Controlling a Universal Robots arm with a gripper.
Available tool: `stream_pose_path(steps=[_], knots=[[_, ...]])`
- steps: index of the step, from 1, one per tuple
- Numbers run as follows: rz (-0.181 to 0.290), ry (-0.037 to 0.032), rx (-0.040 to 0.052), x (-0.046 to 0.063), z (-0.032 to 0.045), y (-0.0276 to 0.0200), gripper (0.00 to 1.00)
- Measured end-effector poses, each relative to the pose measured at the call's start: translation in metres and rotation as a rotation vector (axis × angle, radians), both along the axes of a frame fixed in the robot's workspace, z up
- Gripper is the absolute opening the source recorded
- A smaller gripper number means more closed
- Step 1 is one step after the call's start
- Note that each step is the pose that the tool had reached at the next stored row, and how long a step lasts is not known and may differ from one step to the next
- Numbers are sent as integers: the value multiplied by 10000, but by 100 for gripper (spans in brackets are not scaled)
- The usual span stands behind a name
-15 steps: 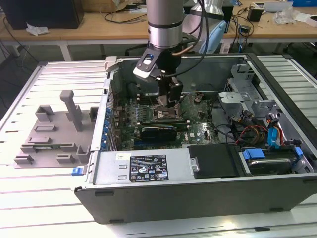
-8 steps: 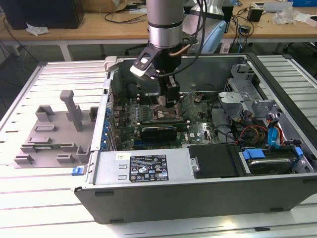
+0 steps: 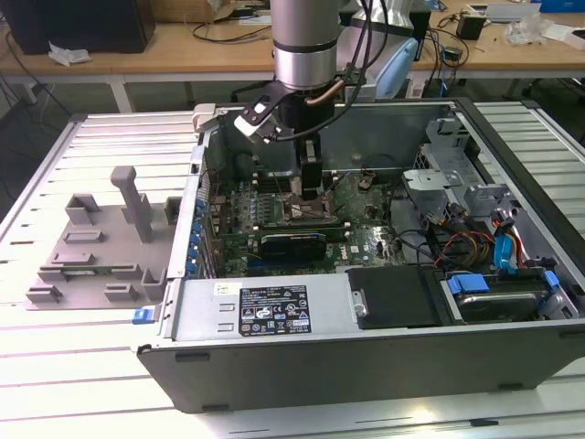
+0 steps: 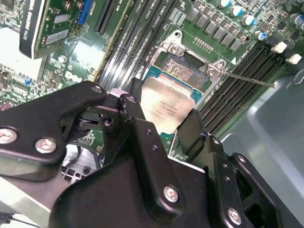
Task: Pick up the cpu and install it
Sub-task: 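Place the cpu into insertion slot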
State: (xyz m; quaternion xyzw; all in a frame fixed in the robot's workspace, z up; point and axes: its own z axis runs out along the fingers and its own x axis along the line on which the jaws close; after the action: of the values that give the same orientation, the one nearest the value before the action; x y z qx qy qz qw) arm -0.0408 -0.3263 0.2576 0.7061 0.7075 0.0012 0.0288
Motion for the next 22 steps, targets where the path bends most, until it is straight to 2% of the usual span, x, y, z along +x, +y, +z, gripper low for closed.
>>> stream_pose_path(steps=[4, 7, 10, 12, 18, 21, 22], knots=[[7, -1, 2, 0, -68, 16, 54], [109, -2, 2, 0, -174, 41, 54], [170, -1, 0, 0, -232, 112, 54], [187, -2, 2, 0, -266, 127, 54], [191, 2, 1, 0, -480, 131, 54], [191, 5, 19, -1, -508, 132, 54], [191, 5, 58, 0, -529, 132, 54]])
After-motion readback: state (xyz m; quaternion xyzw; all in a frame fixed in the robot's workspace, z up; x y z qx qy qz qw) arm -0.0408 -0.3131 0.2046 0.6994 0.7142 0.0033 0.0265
